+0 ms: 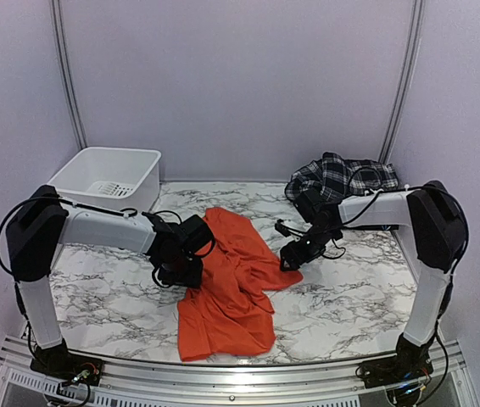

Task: Fold and stack the mixed laundry pile
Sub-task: Pick up the crumpled T-shirt from the center of the board.

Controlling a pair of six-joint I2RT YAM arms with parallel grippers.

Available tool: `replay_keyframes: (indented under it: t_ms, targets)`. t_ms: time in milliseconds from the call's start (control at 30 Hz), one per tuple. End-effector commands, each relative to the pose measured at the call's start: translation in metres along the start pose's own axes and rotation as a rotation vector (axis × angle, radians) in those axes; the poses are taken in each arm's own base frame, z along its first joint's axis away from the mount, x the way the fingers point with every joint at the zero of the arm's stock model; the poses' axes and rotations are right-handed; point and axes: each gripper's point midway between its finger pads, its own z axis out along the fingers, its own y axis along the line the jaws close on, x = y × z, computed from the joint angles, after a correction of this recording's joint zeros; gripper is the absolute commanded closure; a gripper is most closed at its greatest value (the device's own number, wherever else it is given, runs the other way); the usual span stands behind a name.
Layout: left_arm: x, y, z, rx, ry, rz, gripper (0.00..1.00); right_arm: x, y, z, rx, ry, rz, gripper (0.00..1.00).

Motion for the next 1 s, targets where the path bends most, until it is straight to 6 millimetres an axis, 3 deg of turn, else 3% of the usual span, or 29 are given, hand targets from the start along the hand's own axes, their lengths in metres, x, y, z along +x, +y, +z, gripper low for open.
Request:
replay_keyframes:
  t_ms: [0,133,267,333,433,533,667,767,867,967]
  targets:
    - [-0.025,0.075,0.027,-0.247,0.077,0.024,0.46,0.074,-0.029,0.01,0.07,0.181,0.112,0.28]
    - [-0.084,0.088,0.026,-0.274,0.027,0.04,0.4,0.087,-0.031,0.002,0.094,0.193,0.168,0.28]
    - [-0.119,0.097,0.016,-0.271,-0.012,0.082,0.3,0.098,-0.028,-0.007,0.081,0.179,0.237,0.28]
    - [-0.131,0.101,0.002,-0.259,-0.047,0.101,0.24,0.081,-0.02,-0.018,0.039,0.106,0.253,0.29]
    - [-0.139,0.087,-0.027,-0.146,-0.126,0.139,0.11,0.034,-0.008,-0.043,-0.014,-0.033,0.245,0.3]
    - [-0.13,0.068,-0.055,0.009,-0.163,0.193,0.04,-0.019,0.016,-0.063,-0.075,-0.154,0.172,0.3]
    - [-0.082,0.036,-0.071,0.258,-0.1,0.259,0.1,-0.068,0.056,-0.063,-0.19,-0.198,0.075,0.36]
    - [-0.042,0.016,-0.082,0.361,-0.061,0.315,0.17,-0.082,0.078,-0.045,-0.226,-0.154,0.007,0.39]
    - [-0.007,-0.001,-0.091,0.381,-0.052,0.41,0.18,-0.078,0.092,-0.019,-0.256,-0.096,-0.025,0.42]
    - [0.017,-0.011,-0.083,0.345,-0.027,0.449,0.18,-0.072,0.098,0.0,-0.277,-0.066,-0.031,0.43]
